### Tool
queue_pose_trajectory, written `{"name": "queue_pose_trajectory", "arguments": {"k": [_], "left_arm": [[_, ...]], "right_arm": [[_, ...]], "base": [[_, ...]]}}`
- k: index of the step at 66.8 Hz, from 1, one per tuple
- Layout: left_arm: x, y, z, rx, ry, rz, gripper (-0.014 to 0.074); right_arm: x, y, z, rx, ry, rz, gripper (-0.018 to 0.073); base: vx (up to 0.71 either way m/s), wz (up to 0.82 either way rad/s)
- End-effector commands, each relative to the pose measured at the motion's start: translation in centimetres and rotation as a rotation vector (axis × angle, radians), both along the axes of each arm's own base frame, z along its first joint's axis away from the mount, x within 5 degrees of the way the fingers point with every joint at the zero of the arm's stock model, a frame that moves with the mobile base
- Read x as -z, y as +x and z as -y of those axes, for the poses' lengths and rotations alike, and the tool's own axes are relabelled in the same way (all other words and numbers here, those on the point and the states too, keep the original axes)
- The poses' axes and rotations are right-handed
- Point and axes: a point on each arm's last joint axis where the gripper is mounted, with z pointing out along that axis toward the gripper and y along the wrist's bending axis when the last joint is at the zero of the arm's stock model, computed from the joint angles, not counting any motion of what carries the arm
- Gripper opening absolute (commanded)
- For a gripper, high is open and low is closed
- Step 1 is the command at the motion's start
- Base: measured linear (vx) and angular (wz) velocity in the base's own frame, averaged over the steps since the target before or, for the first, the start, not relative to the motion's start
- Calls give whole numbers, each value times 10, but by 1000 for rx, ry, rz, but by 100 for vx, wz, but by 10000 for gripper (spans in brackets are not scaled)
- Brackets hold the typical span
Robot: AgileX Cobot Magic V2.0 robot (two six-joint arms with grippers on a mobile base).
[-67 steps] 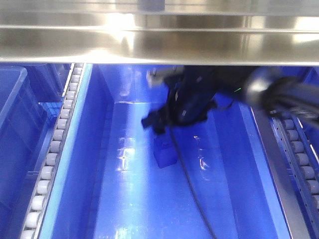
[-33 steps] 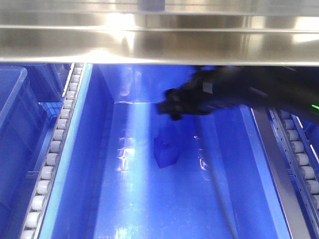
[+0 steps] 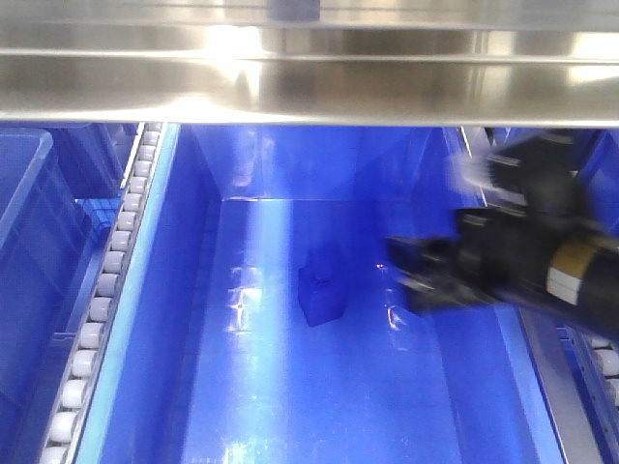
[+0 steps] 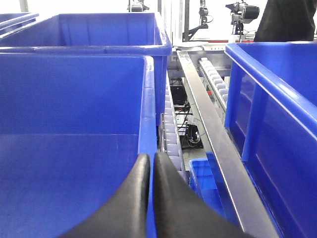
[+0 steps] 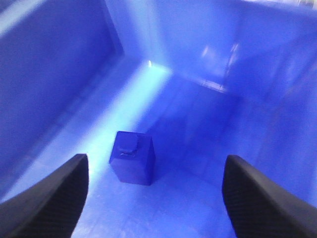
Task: Pour parts from conveyor to right shelf
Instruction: 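Withdraw the right gripper up and out of the bin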
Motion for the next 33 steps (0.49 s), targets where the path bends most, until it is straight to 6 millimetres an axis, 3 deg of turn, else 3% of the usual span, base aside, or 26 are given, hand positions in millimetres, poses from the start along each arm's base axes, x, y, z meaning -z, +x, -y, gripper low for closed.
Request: {"name": "queue_pose_trajectory", "arguments": {"k": [1, 21, 33], "left_arm": [[-14, -2, 0, 7, -13, 98, -6], [-14, -2, 0, 7, -13, 98, -6], [-14, -2, 0, 7, -13, 98, -6]], "right_arm": [[-23, -9, 11, 14, 53, 116, 529], [-43, -21, 74, 313, 79, 167, 529], [-43, -34, 92, 401, 80, 206, 529]], "base": [[0, 0], [0, 0], [0, 0]]}}
